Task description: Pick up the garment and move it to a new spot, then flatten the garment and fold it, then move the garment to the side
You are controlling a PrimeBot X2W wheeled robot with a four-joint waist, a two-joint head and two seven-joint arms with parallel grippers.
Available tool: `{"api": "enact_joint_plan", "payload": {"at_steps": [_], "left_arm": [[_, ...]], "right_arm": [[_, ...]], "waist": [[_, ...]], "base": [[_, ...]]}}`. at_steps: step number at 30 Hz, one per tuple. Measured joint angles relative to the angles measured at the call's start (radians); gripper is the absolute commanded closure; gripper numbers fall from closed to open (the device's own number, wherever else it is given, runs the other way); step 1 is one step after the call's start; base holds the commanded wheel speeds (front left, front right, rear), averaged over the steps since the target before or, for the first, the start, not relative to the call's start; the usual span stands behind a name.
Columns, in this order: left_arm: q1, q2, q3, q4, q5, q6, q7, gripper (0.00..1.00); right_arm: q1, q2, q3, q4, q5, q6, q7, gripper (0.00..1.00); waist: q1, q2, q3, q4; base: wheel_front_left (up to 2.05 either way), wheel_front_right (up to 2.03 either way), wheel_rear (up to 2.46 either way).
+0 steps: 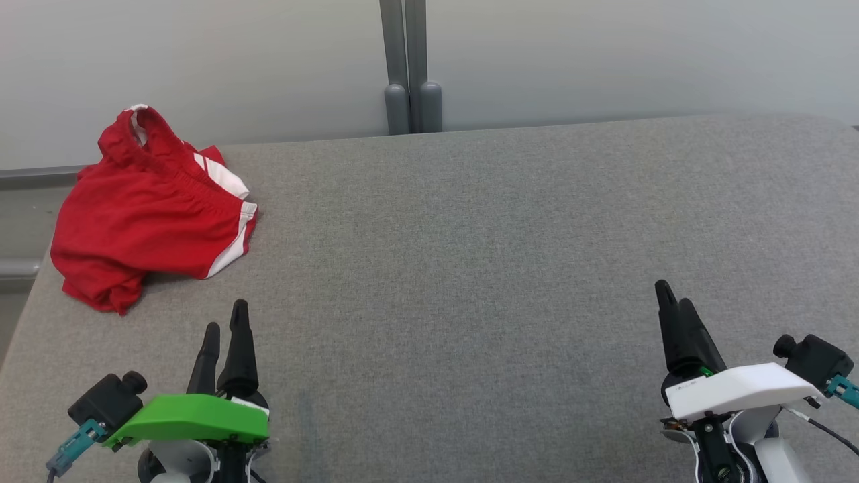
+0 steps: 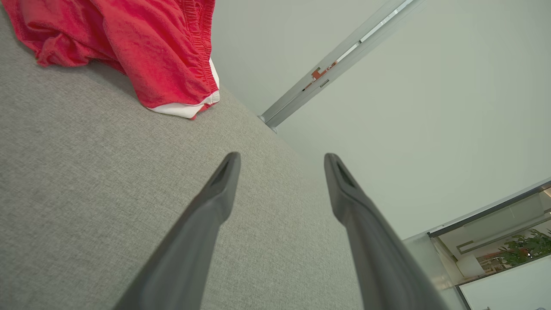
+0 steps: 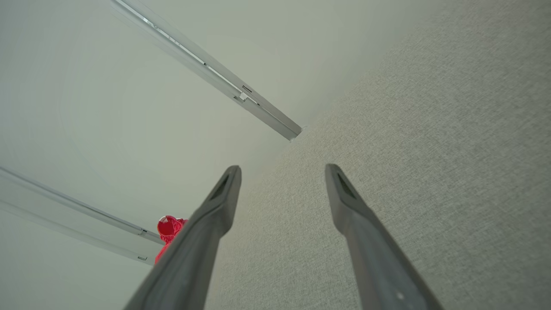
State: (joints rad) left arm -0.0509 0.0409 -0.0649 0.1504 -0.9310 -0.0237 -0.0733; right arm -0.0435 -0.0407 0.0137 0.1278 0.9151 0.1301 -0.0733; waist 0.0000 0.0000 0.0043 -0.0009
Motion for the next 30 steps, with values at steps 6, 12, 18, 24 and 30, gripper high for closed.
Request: {"api": "enact_joint_plan", "payload": {"at_steps": [6,12,18,24,30], "left_arm": [[0.007,0.0,-0.014,0.0,0.094,0.007,-0.018,0.0],[0.013,0.001,-0.028,0.002,0.211,0.011,-0.038,0.0],[0.021,0.001,-0.035,0.002,0.304,0.015,-0.053,0.0],[0.032,0.002,-0.039,0.003,0.372,0.016,-0.07,0.0],[0.035,0.002,-0.046,0.011,0.434,0.02,-0.085,0.0]], "right_arm": [[0.008,-0.001,0.014,-0.009,-0.093,0.0,-0.017,0.0],[0.014,-0.001,0.035,-0.007,-0.189,0.0,-0.036,0.0],[0.018,-0.002,0.045,0.001,-0.267,0.0,-0.053,0.0],[0.018,-0.003,0.054,0.001,-0.338,0.0,-0.069,0.0],[0.019,-0.003,0.059,-0.003,-0.404,0.0,-0.085,0.0]], "waist": [[0.0,0.0,-0.002,0.0],[0.0,0.0,-0.004,0.0],[0.0,0.0,-0.005,0.0],[0.0,0.0,-0.006,-0.002],[0.0,0.0001,-0.007,-0.003]], "base": [[0.0,0.0,0.0],[0.0,0.0,0.0],[0.0,0.0,0.0],[0.0,0.0,0.0],[0.0,0.0,0.0]]}}
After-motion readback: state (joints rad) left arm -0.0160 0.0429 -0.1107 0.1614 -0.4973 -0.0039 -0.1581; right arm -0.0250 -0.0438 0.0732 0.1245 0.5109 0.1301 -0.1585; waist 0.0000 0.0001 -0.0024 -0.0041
